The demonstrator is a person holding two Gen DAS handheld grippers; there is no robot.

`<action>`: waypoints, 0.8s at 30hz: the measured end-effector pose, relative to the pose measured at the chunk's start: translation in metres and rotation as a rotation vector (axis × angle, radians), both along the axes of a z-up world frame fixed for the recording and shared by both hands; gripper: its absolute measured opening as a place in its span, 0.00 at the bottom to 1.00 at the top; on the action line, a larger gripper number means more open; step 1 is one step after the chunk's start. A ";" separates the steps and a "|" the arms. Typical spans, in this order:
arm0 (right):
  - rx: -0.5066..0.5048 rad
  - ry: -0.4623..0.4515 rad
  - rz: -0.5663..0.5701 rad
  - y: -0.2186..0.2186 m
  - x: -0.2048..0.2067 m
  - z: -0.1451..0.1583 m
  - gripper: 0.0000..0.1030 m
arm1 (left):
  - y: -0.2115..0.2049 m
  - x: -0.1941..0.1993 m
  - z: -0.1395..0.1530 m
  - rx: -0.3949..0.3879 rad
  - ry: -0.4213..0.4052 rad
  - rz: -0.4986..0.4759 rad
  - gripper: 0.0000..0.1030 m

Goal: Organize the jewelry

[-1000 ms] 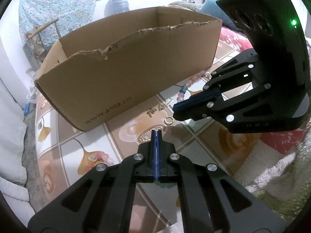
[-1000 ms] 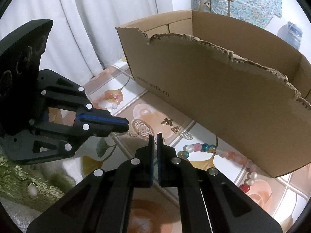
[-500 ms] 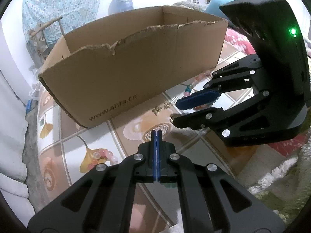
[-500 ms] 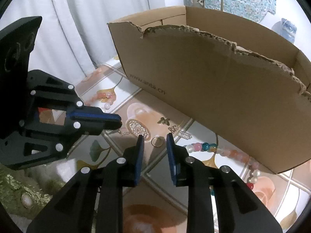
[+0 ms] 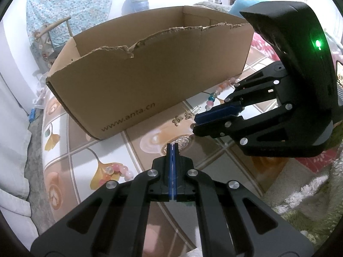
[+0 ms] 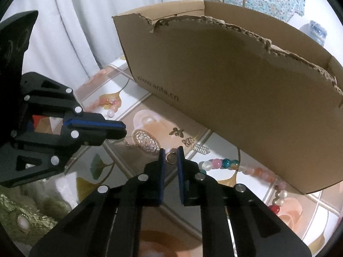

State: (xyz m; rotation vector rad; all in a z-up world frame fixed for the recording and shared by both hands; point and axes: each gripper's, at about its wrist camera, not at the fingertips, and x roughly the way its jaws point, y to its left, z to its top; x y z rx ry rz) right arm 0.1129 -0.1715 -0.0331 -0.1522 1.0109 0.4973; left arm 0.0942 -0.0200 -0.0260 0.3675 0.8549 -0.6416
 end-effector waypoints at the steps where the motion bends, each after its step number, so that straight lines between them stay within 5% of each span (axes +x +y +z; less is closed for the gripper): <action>1: 0.002 0.000 0.002 -0.001 0.000 0.001 0.10 | 0.001 0.000 0.000 -0.001 -0.003 0.001 0.00; 3: 0.013 0.001 0.004 -0.001 -0.001 0.002 0.00 | 0.003 0.000 0.002 -0.003 -0.007 0.002 0.00; 24: 0.065 -0.061 -0.016 -0.014 -0.016 0.033 0.00 | 0.009 -0.006 0.027 -0.005 -0.084 0.016 0.00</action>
